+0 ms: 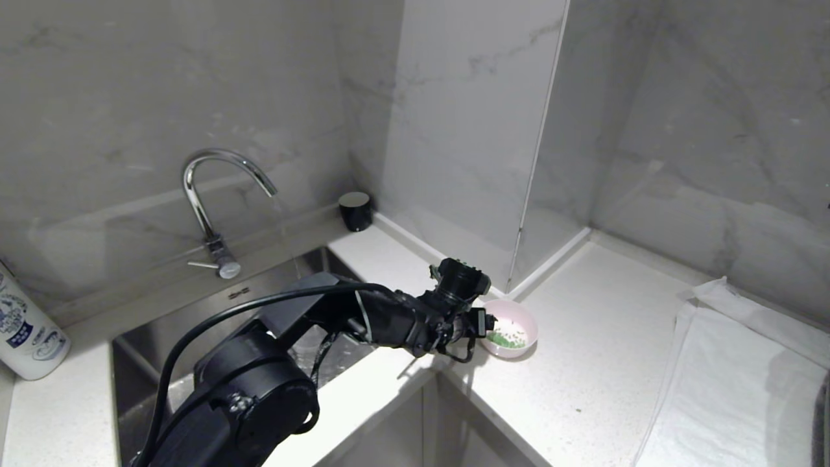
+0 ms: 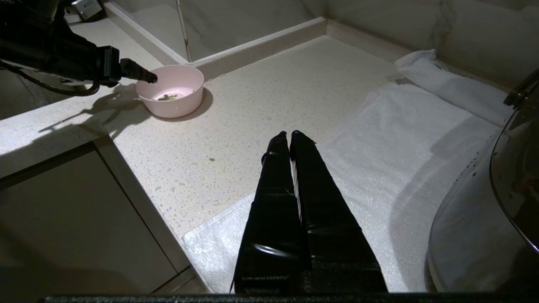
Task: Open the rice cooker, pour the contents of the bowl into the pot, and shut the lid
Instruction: Pick up the bowl on the table
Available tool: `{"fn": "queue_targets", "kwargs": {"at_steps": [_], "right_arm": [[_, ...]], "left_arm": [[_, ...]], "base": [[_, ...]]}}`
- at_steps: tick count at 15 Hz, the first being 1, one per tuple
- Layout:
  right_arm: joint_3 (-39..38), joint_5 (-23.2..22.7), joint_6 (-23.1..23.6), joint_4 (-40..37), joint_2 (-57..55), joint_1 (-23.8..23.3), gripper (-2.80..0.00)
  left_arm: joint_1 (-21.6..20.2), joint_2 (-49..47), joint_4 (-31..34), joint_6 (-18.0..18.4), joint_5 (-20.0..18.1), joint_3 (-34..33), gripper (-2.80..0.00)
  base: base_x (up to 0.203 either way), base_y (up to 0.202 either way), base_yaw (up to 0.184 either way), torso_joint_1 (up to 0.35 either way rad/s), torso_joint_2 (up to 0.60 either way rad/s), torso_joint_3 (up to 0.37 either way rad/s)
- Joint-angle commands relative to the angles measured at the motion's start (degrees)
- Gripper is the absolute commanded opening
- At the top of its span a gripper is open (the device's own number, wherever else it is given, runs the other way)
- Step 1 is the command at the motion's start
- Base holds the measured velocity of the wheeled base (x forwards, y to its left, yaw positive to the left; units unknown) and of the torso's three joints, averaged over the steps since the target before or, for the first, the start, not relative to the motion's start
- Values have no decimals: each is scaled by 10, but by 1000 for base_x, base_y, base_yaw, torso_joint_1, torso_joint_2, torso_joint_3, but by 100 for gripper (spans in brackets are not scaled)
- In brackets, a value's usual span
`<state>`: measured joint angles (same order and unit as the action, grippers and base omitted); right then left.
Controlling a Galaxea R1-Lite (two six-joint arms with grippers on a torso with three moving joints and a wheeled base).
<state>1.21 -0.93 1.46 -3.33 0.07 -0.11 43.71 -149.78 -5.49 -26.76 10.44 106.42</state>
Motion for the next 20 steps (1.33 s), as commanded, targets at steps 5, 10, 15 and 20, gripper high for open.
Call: {"fn": "queue_targets", "kwargs": {"at_steps": [5,10,15,20], "right_arm": [[0,0,0,0,-1,0,-280],[0,0,0,0,-1,0,-280],[0,0,0,0,0,0,-280],[0,0,0,0,0,-1,-280]], "left_arm": [[0,4,0,33,49,-6,0],[0,17,-1,52,55,-35,0],[-7,36,-1,51,65,-51,0],[-21,50,-4,53,65,-95,0]], "base": [[0,0,0,0,0,0],[0,0,0,0,0,0],[0,0,0,0,0,0],[0,0,0,0,0,0]]}}
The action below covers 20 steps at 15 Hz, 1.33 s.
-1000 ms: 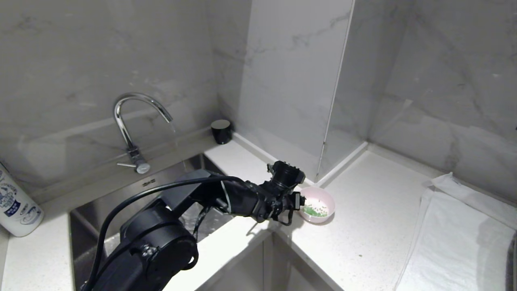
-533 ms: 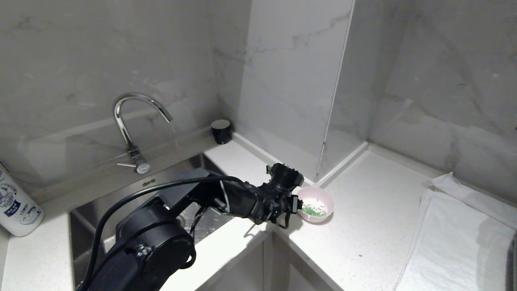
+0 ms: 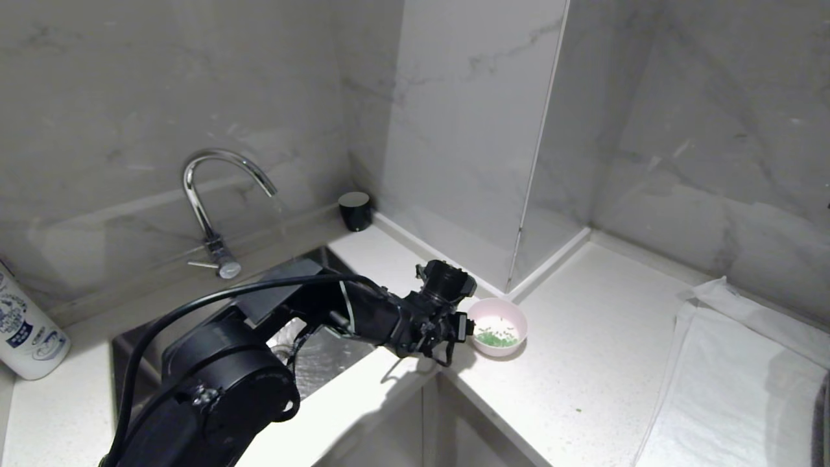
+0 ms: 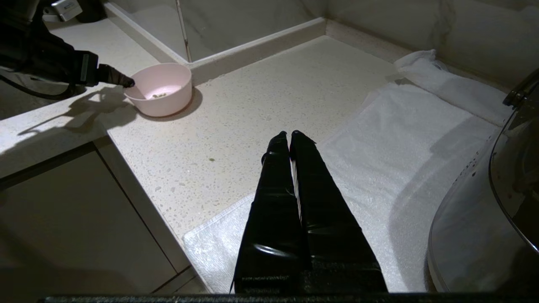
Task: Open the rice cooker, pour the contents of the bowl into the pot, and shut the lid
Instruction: Pick up the bowl on the table
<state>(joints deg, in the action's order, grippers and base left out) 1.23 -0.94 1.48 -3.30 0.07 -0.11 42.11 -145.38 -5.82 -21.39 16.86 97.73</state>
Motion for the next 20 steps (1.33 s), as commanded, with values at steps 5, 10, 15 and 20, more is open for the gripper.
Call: {"fn": "queue_targets", "kwargs": {"at_steps": [5,10,15,20], "right_arm": [[0,0,0,0,0,-1,-280],[0,0,0,0,-1,0,-280],[0,0,0,0,-1,0,-280],[0,0,0,0,0,-1,-280]], "left_arm": [[-26,16,1,-1,1,-10,0],[-27,23,-1,-3,-3,-6,0],[10,-9,-1,-2,-4,17,0],[15,-45,4,-1,-1,62,0]], "base": [[0,0,0,0,0,0],[0,0,0,0,0,0],[0,0,0,0,0,0],[0,0,0,0,0,0]]}}
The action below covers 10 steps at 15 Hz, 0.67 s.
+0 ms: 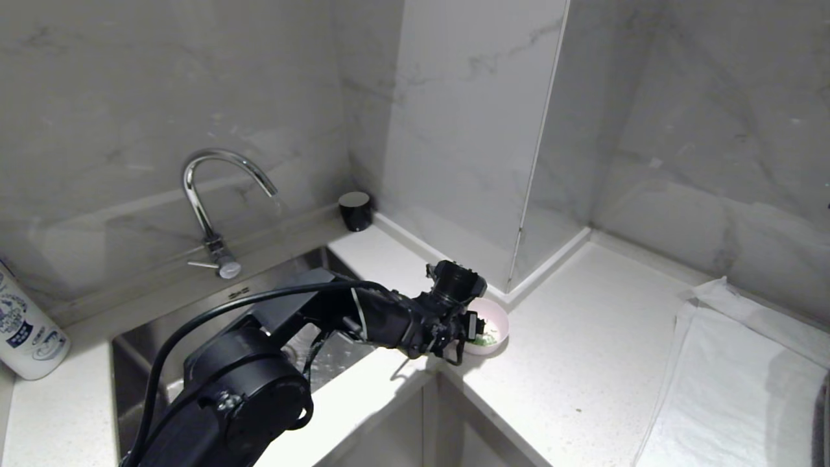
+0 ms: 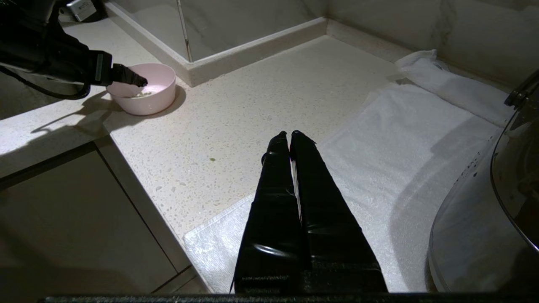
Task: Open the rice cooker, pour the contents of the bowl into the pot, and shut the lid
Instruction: Pick up the bowl on the table
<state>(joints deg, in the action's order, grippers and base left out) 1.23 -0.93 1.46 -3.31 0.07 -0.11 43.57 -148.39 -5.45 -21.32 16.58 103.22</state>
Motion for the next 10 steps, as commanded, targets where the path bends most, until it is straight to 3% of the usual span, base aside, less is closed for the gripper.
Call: {"fn": "queue_targets", "kwargs": {"at_steps": [1,3,4,10], "right_arm": [[0,0,0,0,0,-1,-280],[0,0,0,0,0,0,-280],[0,0,0,0,0,0,-280],[0,0,0,0,0,0,-280]], "left_arm": [[-1,-16,0,0,2,6,0],[0,-20,0,0,3,1,0],[0,-22,0,1,3,1,-280],[3,-24,0,4,2,0,-280]], "base": [[0,0,0,0,0,0],[0,0,0,0,0,0],[0,0,0,0,0,0],[0,0,0,0,0,0]]}}
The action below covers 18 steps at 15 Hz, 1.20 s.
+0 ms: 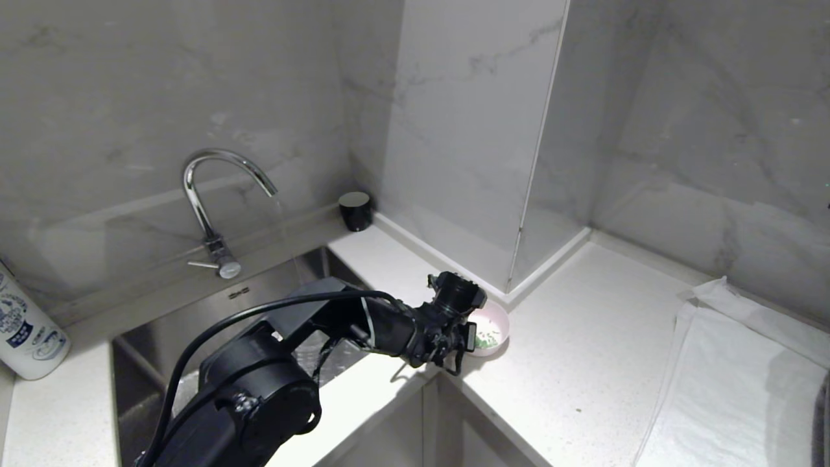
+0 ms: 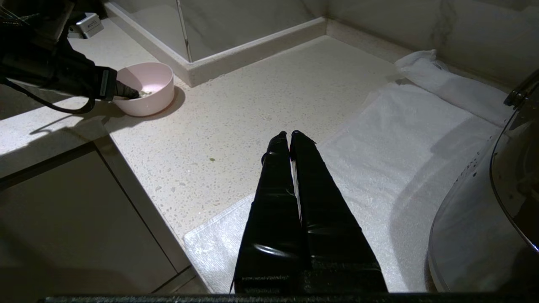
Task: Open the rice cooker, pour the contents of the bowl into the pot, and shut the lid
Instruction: Pick up the bowl on the table
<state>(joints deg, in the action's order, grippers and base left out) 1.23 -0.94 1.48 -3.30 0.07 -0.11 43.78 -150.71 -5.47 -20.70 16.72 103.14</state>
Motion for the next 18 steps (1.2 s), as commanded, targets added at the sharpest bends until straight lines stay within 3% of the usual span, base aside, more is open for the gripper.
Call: {"fn": "queue_targets", "kwargs": {"at_steps": [1,9,11,18], "right_arm": [[0,0,0,0,0,0,-280],[0,0,0,0,0,-1,-280],[0,0,0,0,0,0,-280],[0,0,0,0,0,0,-280]], "left_arm": [[1,-1,-1,-2,1,0,-280],[0,16,1,-2,1,-15,-280],[-4,29,26,-4,-1,-15,-280],[-55,95,41,-32,-15,-79,-280]], "base": [[0,0,0,0,0,0],[0,0,0,0,0,0],[0,0,0,0,0,0],[0,0,0,0,0,0]]}}
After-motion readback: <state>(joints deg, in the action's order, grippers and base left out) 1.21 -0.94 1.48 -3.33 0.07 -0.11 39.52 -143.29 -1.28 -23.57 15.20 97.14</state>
